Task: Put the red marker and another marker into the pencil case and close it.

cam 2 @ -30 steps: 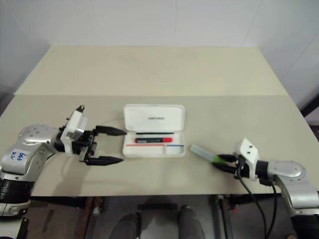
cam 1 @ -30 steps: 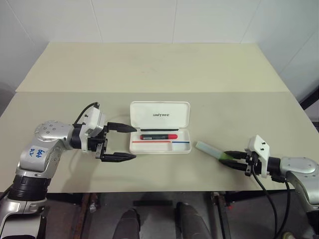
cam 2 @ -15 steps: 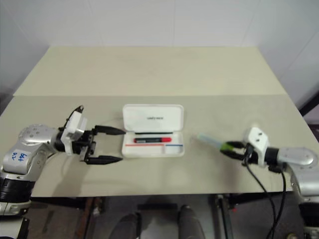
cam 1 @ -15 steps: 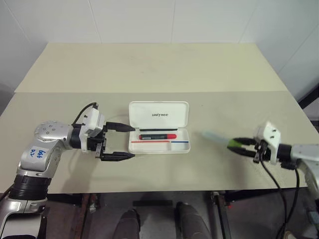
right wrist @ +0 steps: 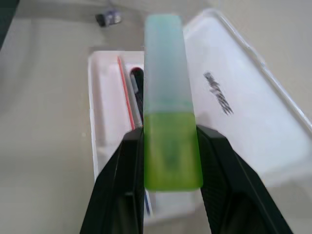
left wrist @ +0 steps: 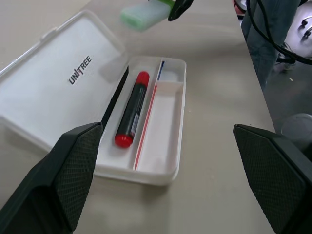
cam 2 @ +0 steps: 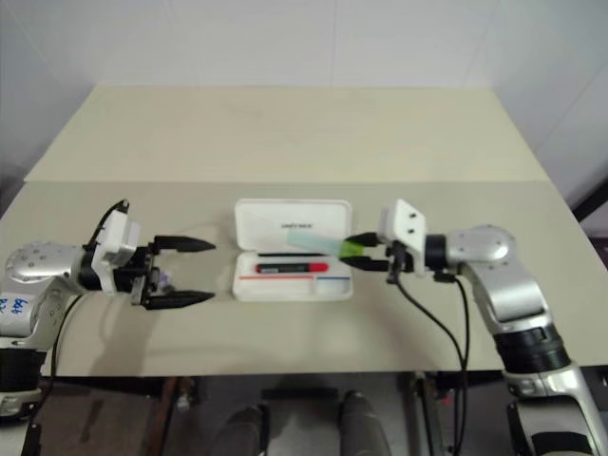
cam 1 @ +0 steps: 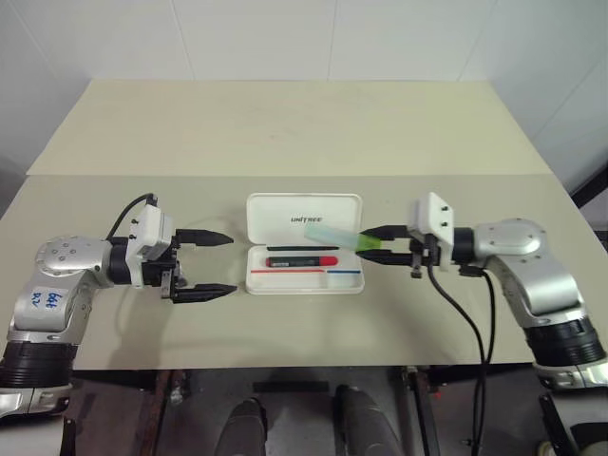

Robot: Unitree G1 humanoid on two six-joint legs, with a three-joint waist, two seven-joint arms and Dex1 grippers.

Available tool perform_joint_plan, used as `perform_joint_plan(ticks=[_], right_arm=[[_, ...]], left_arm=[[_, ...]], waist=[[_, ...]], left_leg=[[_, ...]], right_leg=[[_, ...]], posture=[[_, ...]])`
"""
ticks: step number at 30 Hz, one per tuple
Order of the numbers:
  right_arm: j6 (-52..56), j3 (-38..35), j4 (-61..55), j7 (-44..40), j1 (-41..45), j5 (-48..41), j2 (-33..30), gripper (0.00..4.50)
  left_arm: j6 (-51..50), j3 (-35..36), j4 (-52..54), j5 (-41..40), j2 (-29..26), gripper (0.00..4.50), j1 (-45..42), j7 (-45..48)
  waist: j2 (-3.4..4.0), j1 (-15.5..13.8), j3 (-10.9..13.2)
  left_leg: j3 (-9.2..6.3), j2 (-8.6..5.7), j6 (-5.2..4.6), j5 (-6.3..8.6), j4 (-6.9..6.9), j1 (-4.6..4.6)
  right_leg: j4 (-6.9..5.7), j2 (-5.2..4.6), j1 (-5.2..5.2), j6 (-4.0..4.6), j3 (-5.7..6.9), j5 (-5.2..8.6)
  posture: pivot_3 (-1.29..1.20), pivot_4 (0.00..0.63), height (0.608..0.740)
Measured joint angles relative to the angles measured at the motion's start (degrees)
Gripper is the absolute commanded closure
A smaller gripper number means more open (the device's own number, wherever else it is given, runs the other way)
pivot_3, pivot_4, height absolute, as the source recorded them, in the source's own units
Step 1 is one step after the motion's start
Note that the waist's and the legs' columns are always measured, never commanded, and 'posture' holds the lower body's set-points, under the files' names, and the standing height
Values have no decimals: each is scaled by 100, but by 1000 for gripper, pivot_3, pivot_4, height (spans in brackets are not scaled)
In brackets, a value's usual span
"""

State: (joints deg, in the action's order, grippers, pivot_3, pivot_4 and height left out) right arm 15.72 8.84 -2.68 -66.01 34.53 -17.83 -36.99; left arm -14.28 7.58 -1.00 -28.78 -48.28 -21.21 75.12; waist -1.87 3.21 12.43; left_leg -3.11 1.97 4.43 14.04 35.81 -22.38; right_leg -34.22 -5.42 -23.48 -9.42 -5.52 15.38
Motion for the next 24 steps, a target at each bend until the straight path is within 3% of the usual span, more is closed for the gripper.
perform_joint_plan(ticks=[6, 12, 24], right_arm=[[193, 702, 185, 188, 379, 348, 784, 3385], [350, 982, 422, 302, 444, 637, 1102, 3385], [556, 1210, 478, 185, 243, 776, 1126, 3385]], left_arm=[[-1, 159, 17, 0, -93, 0, 305, -28], [-21, 256, 73, -2, -94, 0, 431, -124], [-145, 314, 250, -14, -97, 0, 569, -202]], waist=[[0, -11, 0], [-1, -7, 0], [-1, 5, 0]], left_leg=[[-4, 0, 1, 1, -20, 0], [-6, 0, 4, 2, -20, 1], [-5, 0, 4, 2, -20, 3]], right_leg=[[-13, 0, -11, -6, 4, 0], [-19, 1, -12, -6, 6, 2], [-22, 1, -13, -5, 6, 3]], posture=[[0, 150, 740], [0, 150, 740], [0, 150, 740]])
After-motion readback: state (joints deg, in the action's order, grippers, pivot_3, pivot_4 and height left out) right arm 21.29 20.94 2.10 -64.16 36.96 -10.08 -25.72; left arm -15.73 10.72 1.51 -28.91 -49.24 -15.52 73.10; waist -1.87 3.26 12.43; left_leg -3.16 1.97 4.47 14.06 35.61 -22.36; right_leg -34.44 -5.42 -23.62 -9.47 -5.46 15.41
